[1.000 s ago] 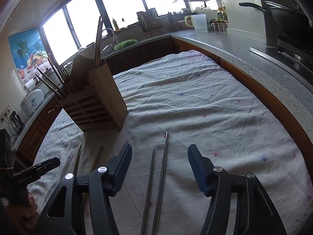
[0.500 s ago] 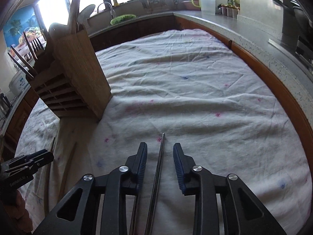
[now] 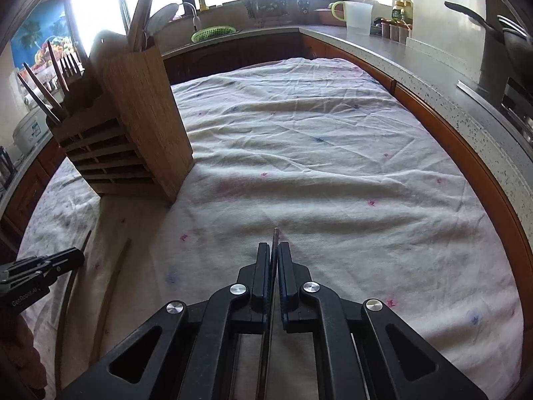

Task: Organize utensils
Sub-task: 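Grasp a wooden chopstick with the left tool while the right tool grasps a metal chopstick, then carry both held chopsticks up to the wooden holder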

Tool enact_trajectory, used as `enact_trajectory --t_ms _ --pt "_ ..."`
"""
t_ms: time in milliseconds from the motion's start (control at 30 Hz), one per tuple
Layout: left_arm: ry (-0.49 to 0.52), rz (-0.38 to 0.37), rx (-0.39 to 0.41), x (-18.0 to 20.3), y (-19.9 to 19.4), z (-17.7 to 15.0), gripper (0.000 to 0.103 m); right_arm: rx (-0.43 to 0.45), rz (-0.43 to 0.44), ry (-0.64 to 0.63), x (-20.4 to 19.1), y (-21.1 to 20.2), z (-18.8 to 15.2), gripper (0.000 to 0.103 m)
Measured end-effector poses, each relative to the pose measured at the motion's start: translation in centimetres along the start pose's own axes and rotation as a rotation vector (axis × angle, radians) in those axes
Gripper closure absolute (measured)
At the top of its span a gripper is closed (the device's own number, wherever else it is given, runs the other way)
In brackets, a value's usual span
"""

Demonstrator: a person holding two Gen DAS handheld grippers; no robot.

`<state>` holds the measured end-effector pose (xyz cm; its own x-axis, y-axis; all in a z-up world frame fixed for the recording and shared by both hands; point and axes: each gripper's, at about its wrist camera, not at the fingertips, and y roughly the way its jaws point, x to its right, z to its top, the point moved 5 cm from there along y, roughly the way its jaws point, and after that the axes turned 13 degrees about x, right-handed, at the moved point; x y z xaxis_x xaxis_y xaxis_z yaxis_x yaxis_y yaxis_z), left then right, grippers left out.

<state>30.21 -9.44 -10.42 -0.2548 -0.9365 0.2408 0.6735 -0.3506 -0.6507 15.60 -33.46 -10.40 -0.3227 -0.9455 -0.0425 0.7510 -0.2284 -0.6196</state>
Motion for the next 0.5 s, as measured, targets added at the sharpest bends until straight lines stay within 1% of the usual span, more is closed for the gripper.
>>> enact_trajectory --t_ms 233,333,500 --pt "-0.056 -0.079 0.080 -0.2 -5.2 0.8 0.099 0.093 0.055 0.040 -0.8 -4.4 2.0 0.099" --pt "-0.071 -0.108 0.132 -0.6 -8.1 1.4 0.099 0.133 0.079 0.053 -1.3 -6.4 2.9 0.099" --pt "-0.082 -0.145 0.220 -1.2 -13.4 2.2 0.099 0.223 0.124 0.074 -2.0 -10.4 4.9 0.099"
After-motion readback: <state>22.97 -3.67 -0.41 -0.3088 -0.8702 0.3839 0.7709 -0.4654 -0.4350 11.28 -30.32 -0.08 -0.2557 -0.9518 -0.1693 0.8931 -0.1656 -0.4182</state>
